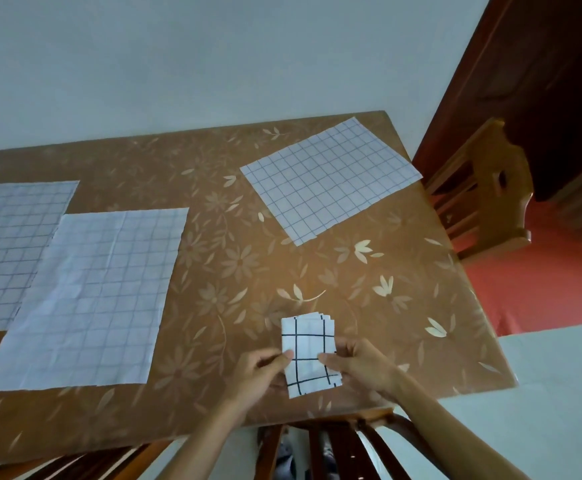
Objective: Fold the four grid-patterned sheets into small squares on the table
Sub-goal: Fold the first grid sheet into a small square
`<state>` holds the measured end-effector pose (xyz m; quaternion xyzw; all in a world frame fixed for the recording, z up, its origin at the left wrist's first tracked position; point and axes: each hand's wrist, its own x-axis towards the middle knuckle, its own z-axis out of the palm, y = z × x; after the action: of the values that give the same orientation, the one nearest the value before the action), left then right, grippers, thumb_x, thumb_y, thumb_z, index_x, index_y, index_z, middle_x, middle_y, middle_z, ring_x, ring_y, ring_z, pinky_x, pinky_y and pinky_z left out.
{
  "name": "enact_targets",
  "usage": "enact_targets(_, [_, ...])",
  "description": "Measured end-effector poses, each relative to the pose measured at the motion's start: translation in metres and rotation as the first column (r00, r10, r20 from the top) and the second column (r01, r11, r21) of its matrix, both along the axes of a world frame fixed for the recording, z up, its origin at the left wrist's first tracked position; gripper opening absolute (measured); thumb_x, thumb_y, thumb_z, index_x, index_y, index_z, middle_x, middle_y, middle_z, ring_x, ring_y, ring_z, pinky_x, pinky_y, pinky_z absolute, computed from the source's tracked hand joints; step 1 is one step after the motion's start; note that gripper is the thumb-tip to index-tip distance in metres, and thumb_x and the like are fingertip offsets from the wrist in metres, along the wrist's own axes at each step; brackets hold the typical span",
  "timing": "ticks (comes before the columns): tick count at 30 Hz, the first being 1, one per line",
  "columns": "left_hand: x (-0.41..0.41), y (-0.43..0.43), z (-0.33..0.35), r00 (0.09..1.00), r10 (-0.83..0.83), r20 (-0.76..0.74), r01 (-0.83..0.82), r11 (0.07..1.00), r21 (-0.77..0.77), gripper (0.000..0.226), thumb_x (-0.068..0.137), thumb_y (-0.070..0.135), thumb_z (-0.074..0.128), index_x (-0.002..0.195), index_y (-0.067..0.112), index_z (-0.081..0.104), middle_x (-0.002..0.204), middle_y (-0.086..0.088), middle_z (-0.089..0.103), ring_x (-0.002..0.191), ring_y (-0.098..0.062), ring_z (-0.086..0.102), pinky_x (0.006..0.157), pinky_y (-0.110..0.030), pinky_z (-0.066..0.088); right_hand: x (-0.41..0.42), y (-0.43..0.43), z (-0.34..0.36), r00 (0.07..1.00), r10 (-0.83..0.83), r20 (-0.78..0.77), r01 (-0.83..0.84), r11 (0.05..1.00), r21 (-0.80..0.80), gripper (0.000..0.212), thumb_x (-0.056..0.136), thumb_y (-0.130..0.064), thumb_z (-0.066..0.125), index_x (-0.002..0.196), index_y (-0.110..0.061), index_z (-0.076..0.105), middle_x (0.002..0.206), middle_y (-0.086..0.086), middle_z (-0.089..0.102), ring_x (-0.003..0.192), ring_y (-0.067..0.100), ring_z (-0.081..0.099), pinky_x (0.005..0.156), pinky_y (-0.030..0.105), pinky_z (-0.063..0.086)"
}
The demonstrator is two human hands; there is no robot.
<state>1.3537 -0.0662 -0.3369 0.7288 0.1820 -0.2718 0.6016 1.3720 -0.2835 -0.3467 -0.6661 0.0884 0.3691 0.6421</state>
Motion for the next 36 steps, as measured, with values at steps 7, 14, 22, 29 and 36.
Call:
enact_targets(7, [0.007,0.008,-0.066,0.873,-0.481,0.079,0.419,0.823,0.383,0.032,0.094,0.044,0.061,0.085,0.016,0.073,0.077,0.007,0.065,0.073,-0.011,0.060,0.071,-0.032,0.045,-0.027,0.000,-0.040,0.989,-0.144,-0.034,0.130,0.956,-0.264,0.026,0.079,-0.021,0.080,0.104,-0.021,0.073,0.099,0.001,0.077,0.095,0.019,0.073,0.094,0.045,0.056])
enact_targets(14, [0.061,-0.027,-0.076,0.632,-0.756,0.172,0.553,0.595,0.583,0.022,0.100,0.032,0.056,0.090,0.015,0.067,0.082,0.004,0.055,0.073,-0.011,0.056,0.065,-0.030,0.047,-0.011,-0.014,-0.061,0.989,-0.101,0.104,0.140,0.853,-0.503,0.018,0.081,-0.038,0.074,0.075,-0.020,0.074,0.067,-0.011,0.071,0.063,0.004,0.064,0.069,0.030,0.052])
enact_targets(22, [0.035,-0.056,-0.109,0.305,-0.898,0.316,0.229,0.391,0.891,0.057,0.075,0.007,0.081,0.125,0.015,0.055,0.121,-0.006,0.056,0.102,-0.023,0.058,0.086,-0.033,0.054,-0.028,-0.021,-0.076,0.978,0.085,0.189,0.101,0.597,-0.796,0.003,0.090,-0.030,0.059,0.088,-0.028,0.059,0.070,-0.005,0.063,0.065,0.018,0.060,0.060,0.035,0.044])
enact_targets(29, [0.001,-0.042,-0.135,0.224,-0.956,0.189,0.227,0.240,0.944,0.044,0.092,0.013,0.041,0.133,0.009,0.055,0.141,-0.012,0.056,0.130,-0.029,0.055,0.106,-0.047,0.048,-0.040,-0.001,-0.096,0.686,0.546,0.481,0.262,0.431,-0.863,0.072,0.077,-0.018,0.075,0.142,-0.002,0.048,0.150,0.016,0.047,0.138,0.034,0.045,0.110,0.042,0.041])
enact_targets(36, [-0.008,-0.026,-0.140,0.275,-0.952,0.135,0.300,0.218,0.929,0.057,0.107,0.038,0.026,0.157,0.011,0.023,0.165,-0.006,0.022,0.152,-0.023,0.020,0.122,-0.050,0.025,-0.050,-0.003,-0.125,0.586,0.736,0.339,0.063,0.376,-0.924,0.061,0.097,-0.028,0.044,0.152,-0.004,0.033,0.162,0.013,0.021,0.150,0.026,0.023,0.117,0.044,0.017])
